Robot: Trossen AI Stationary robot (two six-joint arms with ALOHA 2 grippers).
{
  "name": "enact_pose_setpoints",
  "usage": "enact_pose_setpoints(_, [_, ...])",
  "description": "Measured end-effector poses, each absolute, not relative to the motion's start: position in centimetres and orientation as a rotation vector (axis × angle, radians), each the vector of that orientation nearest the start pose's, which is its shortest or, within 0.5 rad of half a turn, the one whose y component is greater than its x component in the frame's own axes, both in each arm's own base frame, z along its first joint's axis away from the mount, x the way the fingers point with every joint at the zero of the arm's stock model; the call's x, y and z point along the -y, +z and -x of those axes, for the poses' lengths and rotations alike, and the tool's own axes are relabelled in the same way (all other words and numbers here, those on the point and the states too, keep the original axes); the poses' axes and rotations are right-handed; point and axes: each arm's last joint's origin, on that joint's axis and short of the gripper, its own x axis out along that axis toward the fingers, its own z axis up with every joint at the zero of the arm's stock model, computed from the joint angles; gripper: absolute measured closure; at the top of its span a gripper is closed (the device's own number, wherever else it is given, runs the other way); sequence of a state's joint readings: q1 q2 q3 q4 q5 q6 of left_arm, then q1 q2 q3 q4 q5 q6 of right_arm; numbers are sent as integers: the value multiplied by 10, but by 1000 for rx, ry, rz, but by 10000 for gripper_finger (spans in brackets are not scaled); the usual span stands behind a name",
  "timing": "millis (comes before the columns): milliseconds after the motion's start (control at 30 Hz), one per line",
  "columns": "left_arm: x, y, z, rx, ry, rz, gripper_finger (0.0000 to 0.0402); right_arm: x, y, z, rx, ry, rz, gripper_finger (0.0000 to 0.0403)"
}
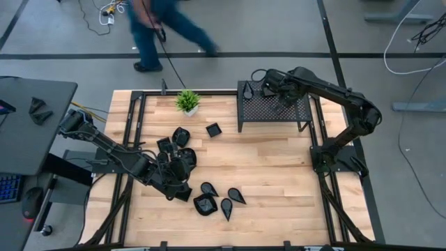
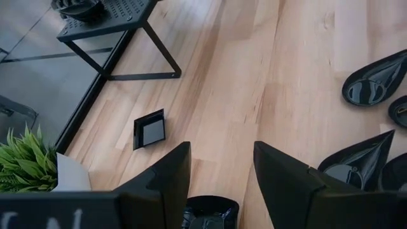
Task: Pick & Place Mini shaped plates
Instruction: Stack the black leaf-shaped plate on top of the black leaf-shaped plate on the shelf
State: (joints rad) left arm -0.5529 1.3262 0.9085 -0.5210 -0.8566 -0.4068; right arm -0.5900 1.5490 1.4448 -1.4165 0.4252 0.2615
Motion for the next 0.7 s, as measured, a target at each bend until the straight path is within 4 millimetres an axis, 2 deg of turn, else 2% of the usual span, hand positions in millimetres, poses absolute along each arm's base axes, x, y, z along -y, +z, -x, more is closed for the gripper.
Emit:
enact_pose_setpoints(167, [116, 245, -229, -636, 414, -223, 225, 158, 307, -218, -1453, -952, -366, 397])
enact_pose_setpoints(700, [116, 245, -229, -636, 414, -224, 225, 167, 306, -215, -1418, -933, -442, 398])
